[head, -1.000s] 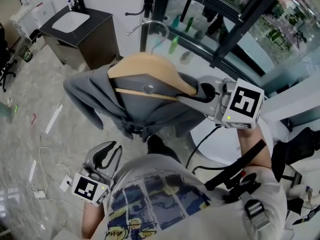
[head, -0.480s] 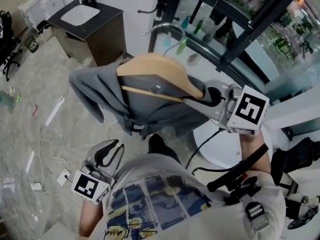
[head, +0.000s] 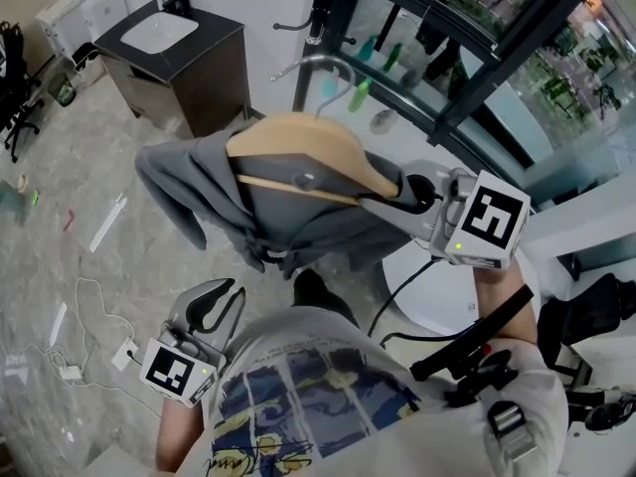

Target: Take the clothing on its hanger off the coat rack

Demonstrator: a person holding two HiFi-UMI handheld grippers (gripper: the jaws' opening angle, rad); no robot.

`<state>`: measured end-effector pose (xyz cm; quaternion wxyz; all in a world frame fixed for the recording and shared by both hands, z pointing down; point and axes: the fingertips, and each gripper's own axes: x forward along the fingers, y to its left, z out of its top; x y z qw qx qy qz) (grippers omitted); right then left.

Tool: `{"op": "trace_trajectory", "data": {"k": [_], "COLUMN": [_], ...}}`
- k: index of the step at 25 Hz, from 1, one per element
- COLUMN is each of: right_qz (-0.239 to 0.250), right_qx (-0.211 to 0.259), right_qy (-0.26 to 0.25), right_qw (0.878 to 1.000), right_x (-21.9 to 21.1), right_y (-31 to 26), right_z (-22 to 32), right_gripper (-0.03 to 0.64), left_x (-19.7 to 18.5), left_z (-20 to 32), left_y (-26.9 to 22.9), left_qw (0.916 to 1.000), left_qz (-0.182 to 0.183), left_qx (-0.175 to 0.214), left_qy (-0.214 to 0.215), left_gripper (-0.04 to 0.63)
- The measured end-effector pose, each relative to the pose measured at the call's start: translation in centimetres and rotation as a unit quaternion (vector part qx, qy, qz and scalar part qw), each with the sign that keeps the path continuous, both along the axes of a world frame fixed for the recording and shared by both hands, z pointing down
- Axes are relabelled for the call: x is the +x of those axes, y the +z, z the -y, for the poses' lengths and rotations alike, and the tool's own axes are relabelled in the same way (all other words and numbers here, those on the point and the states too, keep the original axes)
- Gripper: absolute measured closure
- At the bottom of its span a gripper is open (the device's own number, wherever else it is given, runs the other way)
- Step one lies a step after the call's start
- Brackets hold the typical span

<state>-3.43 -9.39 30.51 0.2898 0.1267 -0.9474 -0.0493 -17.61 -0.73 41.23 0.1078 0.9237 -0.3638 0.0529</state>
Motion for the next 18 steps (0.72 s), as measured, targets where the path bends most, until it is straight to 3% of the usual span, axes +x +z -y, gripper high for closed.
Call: {"op": "trace_trajectory", "data": {"k": [18], "right_qz": [0.001], "right_qx": [0.003], "right_qy": [-0.003], "right_qw": [1.0], "right_x": [0.5], "right_y": [-0.3], "right_z": [-1.3], "right_gripper": [0.611], "left_x": [0.6], "left_z": [-0.7], "left_y": [-0.2], "left_qw": [1.0], "left_qz": [0.004], "left_qx": [0.007], "left_qy": [0.006], "left_gripper": [0.525]}}
